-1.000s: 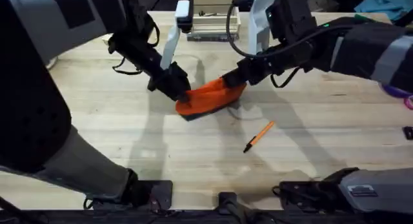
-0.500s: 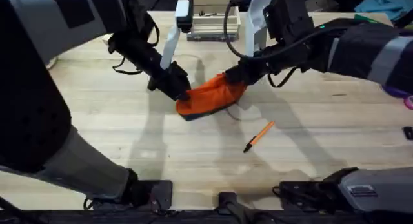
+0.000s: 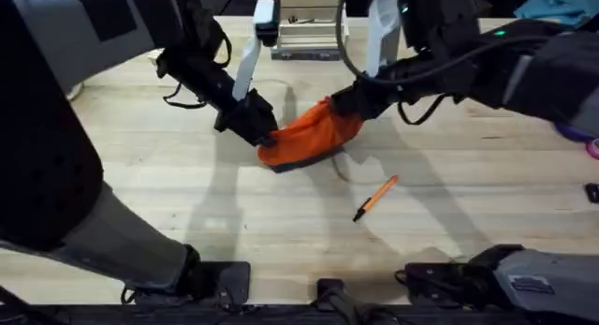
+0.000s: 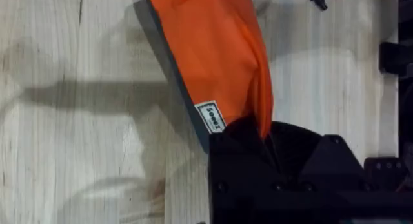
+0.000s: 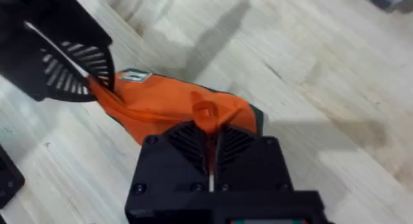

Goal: Unzip the bag, pick up the pens from the table one at a time and place them inside, then zip the bag closed.

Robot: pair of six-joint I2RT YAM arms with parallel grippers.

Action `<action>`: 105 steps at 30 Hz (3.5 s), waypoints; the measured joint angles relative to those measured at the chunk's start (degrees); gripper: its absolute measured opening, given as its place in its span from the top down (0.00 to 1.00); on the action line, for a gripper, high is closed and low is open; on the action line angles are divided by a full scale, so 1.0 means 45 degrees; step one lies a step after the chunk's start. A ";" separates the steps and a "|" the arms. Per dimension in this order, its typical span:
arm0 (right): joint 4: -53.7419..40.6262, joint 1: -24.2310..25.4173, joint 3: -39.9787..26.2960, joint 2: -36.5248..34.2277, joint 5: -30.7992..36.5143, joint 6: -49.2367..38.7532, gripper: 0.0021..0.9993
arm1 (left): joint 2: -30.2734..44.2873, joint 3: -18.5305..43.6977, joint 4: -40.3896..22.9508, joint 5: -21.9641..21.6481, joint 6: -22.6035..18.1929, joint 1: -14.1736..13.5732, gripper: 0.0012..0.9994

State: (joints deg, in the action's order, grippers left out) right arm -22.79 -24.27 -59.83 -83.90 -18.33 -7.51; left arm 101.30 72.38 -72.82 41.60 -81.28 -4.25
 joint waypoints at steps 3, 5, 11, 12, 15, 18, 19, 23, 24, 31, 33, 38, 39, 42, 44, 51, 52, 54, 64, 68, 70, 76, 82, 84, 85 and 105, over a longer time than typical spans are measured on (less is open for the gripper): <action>-0.0022 -0.0010 0.0000 0.0475 0.0019 -0.0005 0.97 | 0.0000 0.0000 0.0010 0.0154 -0.0001 0.0000 0.96; -0.0051 -0.0010 0.0000 0.0713 0.0015 -0.0005 0.97 | 0.0004 0.0000 0.0015 0.0200 -0.0005 0.0000 0.96; -0.0090 -0.0010 0.0000 0.0943 0.0019 0.0013 0.97 | 0.0000 0.0005 0.0039 0.0269 -0.0005 0.0000 0.96; -0.0090 -0.0010 0.0005 0.0943 0.0020 0.0035 0.97 | 0.0000 0.0005 0.0039 0.0268 -0.0005 0.0000 0.96; -0.0086 -0.0010 0.0010 0.0948 0.0024 0.0058 0.97 | 0.0000 0.0005 0.0039 0.0263 0.0000 0.0000 0.96; -0.0090 -0.0010 0.0067 0.1071 0.0024 0.0077 0.97 | 0.0004 0.0005 0.0034 0.0263 -0.0005 0.0000 0.96; -0.0100 -0.0015 0.0088 0.1146 0.0023 0.0097 0.97 | 0.0000 0.0005 0.0035 0.0269 -0.0005 0.0000 0.96; -0.0041 -0.0031 0.0119 0.1600 0.0017 0.0107 0.97 | 0.0000 0.0005 0.0039 0.0434 -0.0005 0.0000 0.96; 0.0009 -0.0038 0.0121 0.1747 0.0019 0.0111 0.97 | 0.0000 0.0015 0.0039 0.0491 -0.0005 0.0000 0.96; 0.0841 -0.0073 0.0170 0.2841 -0.0014 0.0209 0.97 | 0.0000 0.0146 0.0034 0.1006 -0.0005 -0.0029 0.96; 0.1036 -0.0085 0.0175 0.3070 -0.0042 0.0250 0.97 | 0.0000 0.0163 0.0029 0.1212 -0.0005 -0.0024 0.96; 0.1426 -0.0096 0.0219 0.3390 -0.0078 0.0290 0.90 | 0.0000 0.0199 0.0008 0.1466 -0.0005 -0.0024 0.96; 0.1510 -0.0092 0.0219 0.3447 -0.0068 0.0289 0.89 | 0.0000 0.0199 -0.0012 0.1422 -0.0005 -0.0024 0.96; 0.2140 -0.0042 0.0212 0.3694 0.0024 0.0307 0.87 | 0.0005 0.0195 -0.0015 0.0925 -0.0003 -0.0024 0.96; 0.2431 0.0020 0.0101 0.4051 0.0068 0.0340 0.67 | 0.0005 0.0185 0.0046 0.0498 0.0005 -0.0025 0.96; 0.2481 0.0044 -0.0073 0.4444 0.0074 0.0301 0.00 | 0.0029 0.0160 -0.0144 -0.0213 0.0003 -0.0024 0.96; 0.2472 0.0044 -0.0073 0.4428 0.0078 0.0303 0.00 | 0.0029 0.0160 -0.0148 -0.0213 0.0002 -0.0024 0.96; 0.2474 0.0044 -0.0073 0.4420 0.0078 0.0301 0.00 | 0.0029 0.0160 -0.0146 -0.0213 0.0004 -0.0024 0.96; 0.2414 0.0044 -0.0073 0.4416 0.0124 0.0307 0.00 | 0.0029 0.0160 -0.0141 -0.0213 0.0004 -0.0024 0.96; 0.2078 0.0044 -0.0078 0.4382 0.0548 0.0327 0.00 | 0.0029 0.0160 -0.0141 -0.0213 0.0001 -0.0024 0.96; 0.1798 0.0044 -0.0078 0.4215 0.0728 0.0331 0.00 | 0.0029 0.0160 -0.0141 -0.0213 0.0001 -0.0024 0.96; 0.1262 0.0044 -0.0078 0.2983 0.0928 0.0591 0.00 | 0.0029 0.0160 -0.0141 -0.0213 0.0000 -0.0024 0.96; 0.1240 0.0044 -0.0078 0.1950 0.0933 0.1644 0.00 | 0.0029 0.0160 -0.0141 -0.0213 0.0000 -0.0024 0.96; 0.1228 0.0044 -0.0078 0.1745 0.0933 0.1933 0.00 | 0.0029 0.0160 -0.0141 -0.0213 0.0000 -0.0024 0.96; 0.1196 0.0044 -0.0078 0.1667 0.0933 0.2034 0.00 | 0.0029 0.0160 -0.0141 -0.0213 0.0000 -0.0024 0.96; 0.0191 0.0044 -0.0078 0.1385 0.0928 0.3390 0.00 | 0.0029 0.0160 -0.0141 -0.0213 0.0000 -0.0024 0.96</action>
State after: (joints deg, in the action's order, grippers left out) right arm -21.93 -24.08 -60.18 -77.67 -14.15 7.75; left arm 101.43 73.10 -73.45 40.64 -81.28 -4.36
